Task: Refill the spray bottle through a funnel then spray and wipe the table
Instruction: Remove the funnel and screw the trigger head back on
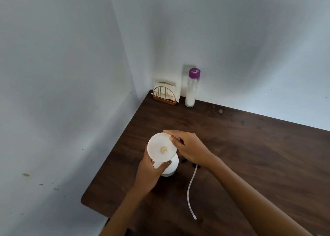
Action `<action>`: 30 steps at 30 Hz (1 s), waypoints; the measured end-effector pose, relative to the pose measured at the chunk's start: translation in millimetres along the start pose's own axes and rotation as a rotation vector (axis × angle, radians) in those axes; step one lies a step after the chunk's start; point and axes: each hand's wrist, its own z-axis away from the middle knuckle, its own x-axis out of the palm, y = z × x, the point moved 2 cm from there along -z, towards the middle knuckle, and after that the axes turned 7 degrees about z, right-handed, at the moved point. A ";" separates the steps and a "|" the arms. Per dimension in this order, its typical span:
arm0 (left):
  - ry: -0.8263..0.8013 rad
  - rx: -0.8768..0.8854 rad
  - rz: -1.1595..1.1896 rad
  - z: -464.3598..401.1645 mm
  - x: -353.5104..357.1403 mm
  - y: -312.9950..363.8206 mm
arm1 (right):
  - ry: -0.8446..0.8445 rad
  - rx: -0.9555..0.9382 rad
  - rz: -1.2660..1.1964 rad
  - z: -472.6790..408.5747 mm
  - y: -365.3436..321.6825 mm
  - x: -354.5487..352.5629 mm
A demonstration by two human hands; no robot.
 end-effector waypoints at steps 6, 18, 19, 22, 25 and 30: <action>-0.097 -0.116 0.095 -2.2 -5.2 -4.7 | 0.040 -0.006 0.014 1.1 -3.4 -2.8; -0.070 -0.137 0.143 -0.8 -4.7 -4.4 | 0.104 0.012 -0.023 4.2 -5.2 -2.0; -0.065 -0.137 0.142 -1.0 -4.6 -4.3 | 0.099 0.020 -0.009 3.4 -5.2 -1.6; -0.059 -0.149 0.149 -1.4 -4.3 -5.1 | 0.008 0.011 0.083 2.8 -6.2 1.2; -0.066 -0.151 0.143 -1.6 -4.1 -2.7 | 0.084 0.043 0.009 4.0 -5.2 -1.8; -0.069 -0.154 0.146 -1.4 -3.8 -4.5 | 0.009 0.043 0.078 4.6 -2.4 1.3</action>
